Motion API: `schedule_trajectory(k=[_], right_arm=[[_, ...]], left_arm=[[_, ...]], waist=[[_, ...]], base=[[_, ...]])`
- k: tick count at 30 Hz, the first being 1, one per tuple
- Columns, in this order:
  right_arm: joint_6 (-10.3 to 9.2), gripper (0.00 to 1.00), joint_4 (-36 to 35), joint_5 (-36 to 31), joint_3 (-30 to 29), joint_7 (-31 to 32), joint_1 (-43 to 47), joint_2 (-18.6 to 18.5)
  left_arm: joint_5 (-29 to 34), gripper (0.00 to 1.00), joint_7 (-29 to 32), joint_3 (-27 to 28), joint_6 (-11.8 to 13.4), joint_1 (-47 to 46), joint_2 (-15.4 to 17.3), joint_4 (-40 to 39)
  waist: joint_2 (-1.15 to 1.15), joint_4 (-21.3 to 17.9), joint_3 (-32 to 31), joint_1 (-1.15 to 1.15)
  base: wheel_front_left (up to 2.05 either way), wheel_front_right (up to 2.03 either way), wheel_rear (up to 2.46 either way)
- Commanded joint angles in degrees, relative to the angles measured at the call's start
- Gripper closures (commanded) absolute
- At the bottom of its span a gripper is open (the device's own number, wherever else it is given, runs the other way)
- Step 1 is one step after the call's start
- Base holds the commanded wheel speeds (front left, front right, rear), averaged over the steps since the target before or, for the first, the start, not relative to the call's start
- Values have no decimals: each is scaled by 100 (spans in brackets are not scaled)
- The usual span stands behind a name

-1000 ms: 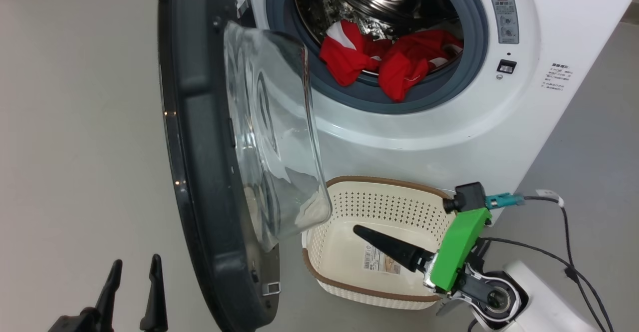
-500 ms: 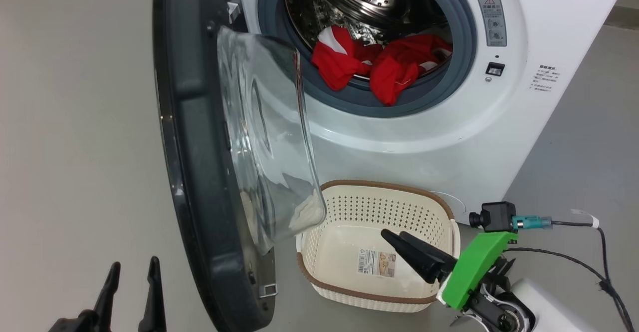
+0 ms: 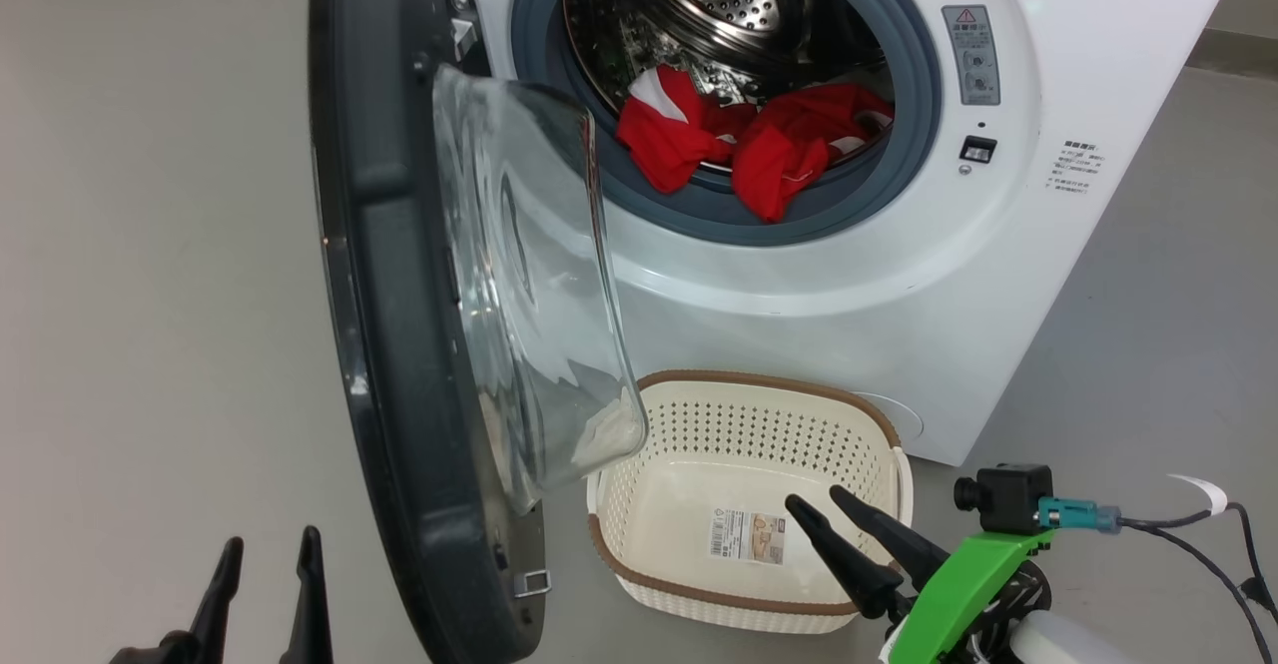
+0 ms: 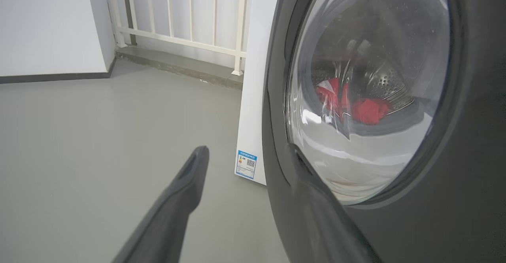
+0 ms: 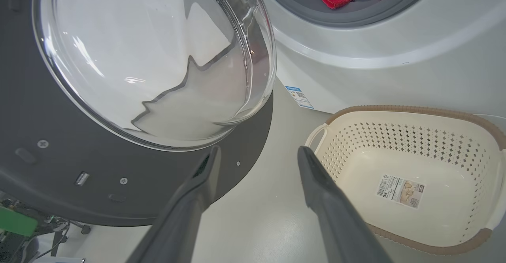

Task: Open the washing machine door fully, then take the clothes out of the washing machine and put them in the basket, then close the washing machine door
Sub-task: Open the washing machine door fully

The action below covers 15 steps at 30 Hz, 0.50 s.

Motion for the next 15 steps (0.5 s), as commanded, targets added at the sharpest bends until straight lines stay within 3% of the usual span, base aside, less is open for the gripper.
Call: schedule_trajectory(k=[1,7,15], right_arm=[[9,0,-69,-80,102,-165,-54,-54],[9,0,195,-450,212,-449,-112,-47],[9,0,51,-1705,-873,-459,199,239]], left_arm=[[63,0,-54,187,-8,-59,73,-100],[69,0,-54,188,0,-16,73,-104],[61,0,-54,176,6,-13,73,-138]], waist=[[0,-3,-9,0],[0,-36,-37,0],[0,-60,1,0]], base=[[0,0,0],[0,0,0],[0,0,0]])
